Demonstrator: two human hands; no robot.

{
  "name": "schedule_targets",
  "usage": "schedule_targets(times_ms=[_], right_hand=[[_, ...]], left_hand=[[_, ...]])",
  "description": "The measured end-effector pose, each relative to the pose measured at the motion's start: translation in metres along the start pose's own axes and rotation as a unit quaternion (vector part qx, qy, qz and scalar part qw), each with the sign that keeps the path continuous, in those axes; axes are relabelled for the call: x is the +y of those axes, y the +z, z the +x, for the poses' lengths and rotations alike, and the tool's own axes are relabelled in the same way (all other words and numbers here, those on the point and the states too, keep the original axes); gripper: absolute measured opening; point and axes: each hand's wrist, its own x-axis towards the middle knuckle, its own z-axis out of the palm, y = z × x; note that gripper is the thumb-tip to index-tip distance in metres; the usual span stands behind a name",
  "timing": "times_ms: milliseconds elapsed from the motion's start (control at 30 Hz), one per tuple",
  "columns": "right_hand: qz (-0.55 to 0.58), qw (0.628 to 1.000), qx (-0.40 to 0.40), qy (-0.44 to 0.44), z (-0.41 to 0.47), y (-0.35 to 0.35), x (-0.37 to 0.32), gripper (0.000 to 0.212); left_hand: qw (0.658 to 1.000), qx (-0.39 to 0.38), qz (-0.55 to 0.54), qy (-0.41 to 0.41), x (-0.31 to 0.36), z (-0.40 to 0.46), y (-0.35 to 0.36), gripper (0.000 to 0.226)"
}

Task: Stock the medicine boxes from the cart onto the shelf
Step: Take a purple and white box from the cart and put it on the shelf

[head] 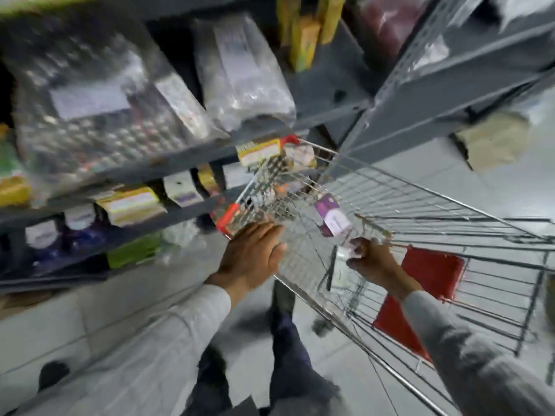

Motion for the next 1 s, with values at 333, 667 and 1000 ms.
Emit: schedule_targets(times_ms=[333, 667, 1000], right_hand=[[0.050, 0.992, -0.078, 0.084, 0.058, 0.092, 0.068, 0.050], [0.103, 0.985, 0.108, 0.087, 0.122, 0.122, 0.070, 0.081], [0.083, 0.981, 0.176, -0.022, 0.174, 0.099, 0.035, 0.087]], left_hand=[[0.993, -0.083, 0.049, -0.072, -0.005, 0.034, 0.043, 0.065], [0.991, -0.094, 0.047, -0.079, -0.011, 0.036, 0.050, 0.066], [0.994, -0.067, 0.040, -0.076, -0.010, 0.033, 0.050, 0.060]])
